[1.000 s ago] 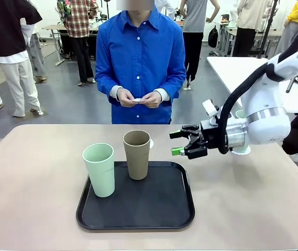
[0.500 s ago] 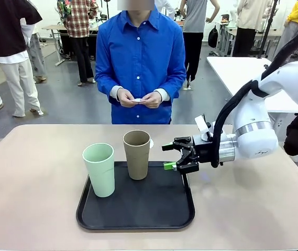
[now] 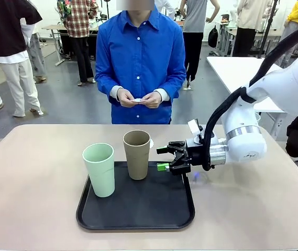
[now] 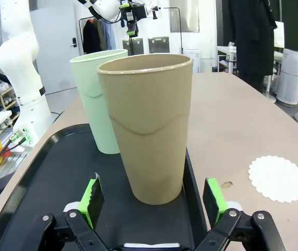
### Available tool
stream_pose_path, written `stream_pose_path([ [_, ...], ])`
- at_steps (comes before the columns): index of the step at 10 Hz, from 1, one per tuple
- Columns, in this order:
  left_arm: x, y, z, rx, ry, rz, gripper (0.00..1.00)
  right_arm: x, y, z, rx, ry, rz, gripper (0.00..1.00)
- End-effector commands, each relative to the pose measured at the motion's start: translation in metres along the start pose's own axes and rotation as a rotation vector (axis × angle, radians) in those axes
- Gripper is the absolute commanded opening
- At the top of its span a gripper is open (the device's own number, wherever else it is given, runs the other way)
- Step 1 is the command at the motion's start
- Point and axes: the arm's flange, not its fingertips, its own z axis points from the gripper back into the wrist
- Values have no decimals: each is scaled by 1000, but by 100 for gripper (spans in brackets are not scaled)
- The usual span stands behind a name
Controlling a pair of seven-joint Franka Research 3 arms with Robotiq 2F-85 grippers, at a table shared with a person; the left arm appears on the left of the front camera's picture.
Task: Place coasters on the table and set cups on them.
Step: Take one Reusable plastic cup from the Flat Tray and place it on a coaster set by the human.
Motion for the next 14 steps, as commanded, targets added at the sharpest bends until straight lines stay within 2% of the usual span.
stream_pose_path([
  [1, 0, -2, 1, -6, -5, -6, 100, 4, -3, -12, -6, 20, -29, 100],
  [2, 0, -2, 1, -6, -5, -6, 100, 0, 0, 0, 0, 0, 0, 100],
  [8, 0, -2, 1, -6, -5, -6, 100, -1, -2, -1, -2, 3, -8, 100],
  [10, 0, -2, 1, -6, -5, -6, 100, 1, -2, -8, -55, 13, -3, 100],
  [14, 0, -2, 1, -6, -5, -6, 100, 0, -18, -16, -44, -41, -8, 100],
])
